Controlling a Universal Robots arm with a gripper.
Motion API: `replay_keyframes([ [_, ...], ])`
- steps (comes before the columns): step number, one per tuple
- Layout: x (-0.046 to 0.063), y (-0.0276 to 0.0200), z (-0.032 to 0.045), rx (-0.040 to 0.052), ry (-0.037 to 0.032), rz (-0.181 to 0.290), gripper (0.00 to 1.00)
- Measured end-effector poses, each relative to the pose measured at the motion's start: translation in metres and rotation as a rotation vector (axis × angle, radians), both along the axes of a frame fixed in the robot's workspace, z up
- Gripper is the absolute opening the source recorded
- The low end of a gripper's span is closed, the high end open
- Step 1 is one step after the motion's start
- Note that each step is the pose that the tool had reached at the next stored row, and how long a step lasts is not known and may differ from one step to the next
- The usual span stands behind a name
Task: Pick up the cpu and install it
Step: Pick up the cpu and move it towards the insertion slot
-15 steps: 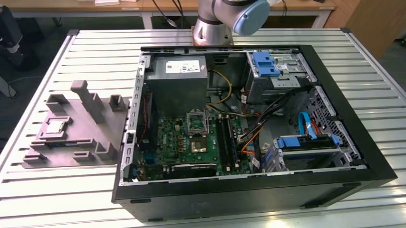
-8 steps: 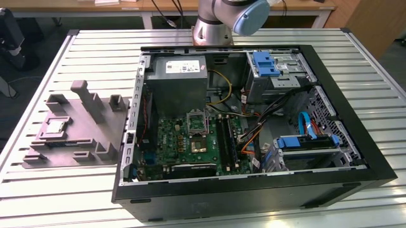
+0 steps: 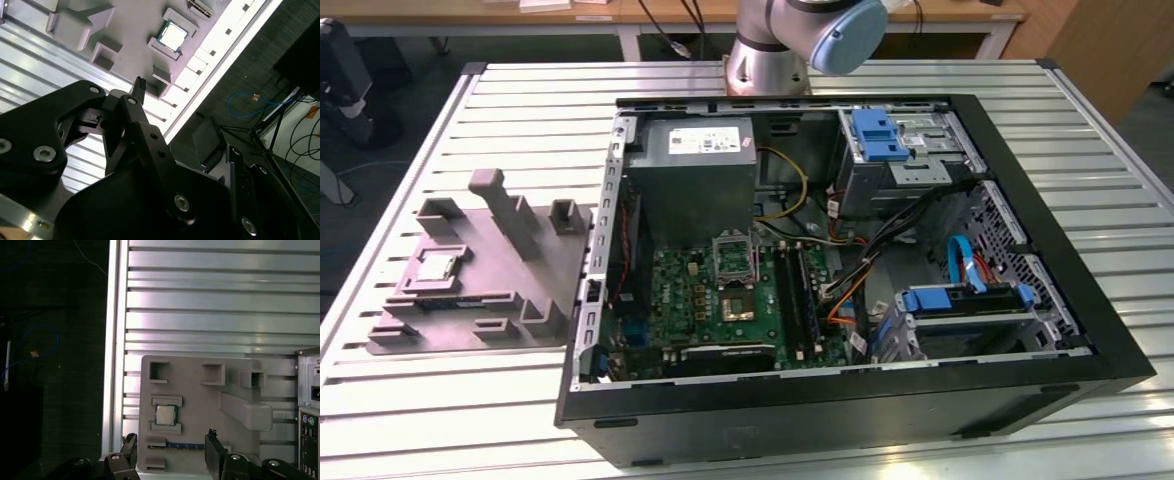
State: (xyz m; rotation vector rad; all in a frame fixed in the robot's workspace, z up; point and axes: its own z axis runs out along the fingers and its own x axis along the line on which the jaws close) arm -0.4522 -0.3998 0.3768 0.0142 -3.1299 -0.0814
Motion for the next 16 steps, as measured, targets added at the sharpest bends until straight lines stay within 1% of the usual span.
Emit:
replay_keyframes([
  [3, 0.0000, -0.0001, -0.0005, 0.0000, -0.0001, 0.000, 0.65],
  [6, 0.0000, -0.0012, -0.0009, 0.0001, -0.0002, 0.000, 0.65],
  [9, 0.0000, -0.0040, -0.0018, 0.0000, 0.0001, 0.000, 0.65],
  [11, -0.0001, -0.0044, -0.0034, 0.0001, 0.0000, 0.002, 0.65],
  [12, -0.0001, -0.0045, -0.0042, -0.0001, 0.0001, 0.009, 0.65],
  [15, 0.0000, -0.0046, -0.0060, -0.0001, 0.0002, 0.057, 0.65],
  [16, 0.0000, -0.0046, -0.0061, -0.0001, 0.0001, 0.066, 0.65],
])
